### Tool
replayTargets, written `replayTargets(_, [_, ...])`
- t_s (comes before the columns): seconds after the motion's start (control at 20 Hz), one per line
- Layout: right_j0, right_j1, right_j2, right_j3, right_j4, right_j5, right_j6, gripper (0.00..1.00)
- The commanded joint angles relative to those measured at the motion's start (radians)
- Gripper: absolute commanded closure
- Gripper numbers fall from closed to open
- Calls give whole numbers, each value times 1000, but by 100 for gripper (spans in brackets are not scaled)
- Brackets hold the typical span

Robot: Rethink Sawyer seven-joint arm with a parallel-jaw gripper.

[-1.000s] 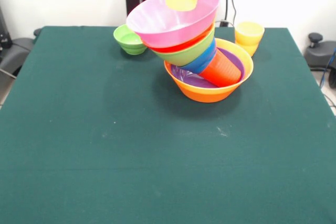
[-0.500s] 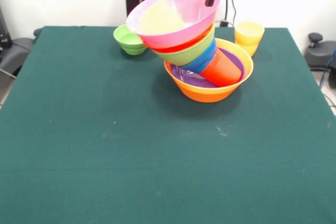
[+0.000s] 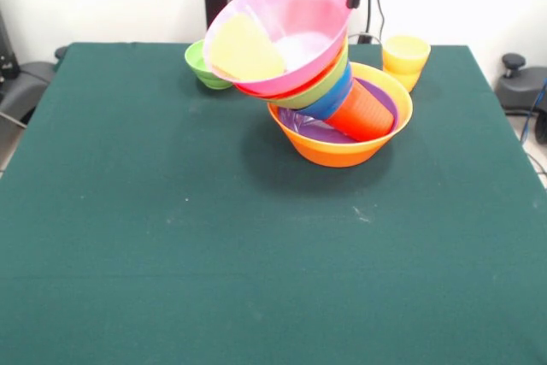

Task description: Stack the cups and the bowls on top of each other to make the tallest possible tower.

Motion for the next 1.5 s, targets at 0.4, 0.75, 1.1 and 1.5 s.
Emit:
replayTargets(0.4, [9,-13,93,40,12,30,-13,0])
replayTargets(0.75, [25,-98,76,-17,22,193,-40,0])
replayTargets(1.1, [61,-125,96,-142,64,361,11,0])
replayTargets(1.5, [129,2,69,-287,10,302,93,0])
